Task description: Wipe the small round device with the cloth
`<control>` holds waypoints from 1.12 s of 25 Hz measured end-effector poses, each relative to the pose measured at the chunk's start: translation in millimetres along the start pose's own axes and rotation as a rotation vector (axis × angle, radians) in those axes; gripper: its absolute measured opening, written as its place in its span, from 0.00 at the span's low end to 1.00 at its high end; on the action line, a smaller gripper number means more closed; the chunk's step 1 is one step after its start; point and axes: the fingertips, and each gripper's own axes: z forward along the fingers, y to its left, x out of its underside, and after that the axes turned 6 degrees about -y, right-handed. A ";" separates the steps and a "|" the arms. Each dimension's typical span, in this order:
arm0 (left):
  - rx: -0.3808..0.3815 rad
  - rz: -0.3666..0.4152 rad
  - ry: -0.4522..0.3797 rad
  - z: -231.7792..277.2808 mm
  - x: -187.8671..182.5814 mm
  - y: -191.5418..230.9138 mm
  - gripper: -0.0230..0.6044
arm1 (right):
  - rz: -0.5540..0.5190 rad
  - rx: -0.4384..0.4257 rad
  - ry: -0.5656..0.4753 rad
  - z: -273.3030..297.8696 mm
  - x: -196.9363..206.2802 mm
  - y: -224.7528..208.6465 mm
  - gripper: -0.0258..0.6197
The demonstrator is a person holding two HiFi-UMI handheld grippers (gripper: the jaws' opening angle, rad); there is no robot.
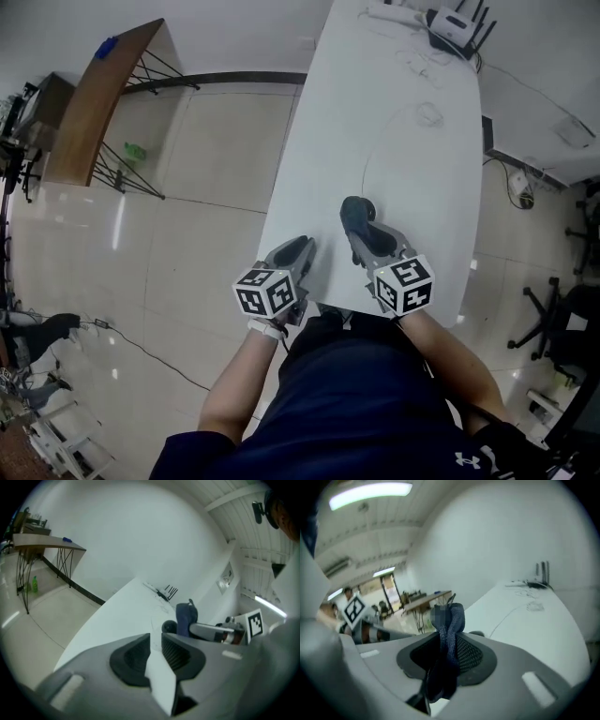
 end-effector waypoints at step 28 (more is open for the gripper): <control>0.126 0.225 0.098 94.5 -1.2 -77.2 0.22 | 0.733 -0.008 -0.021 -14.9 39.0 -97.7 0.21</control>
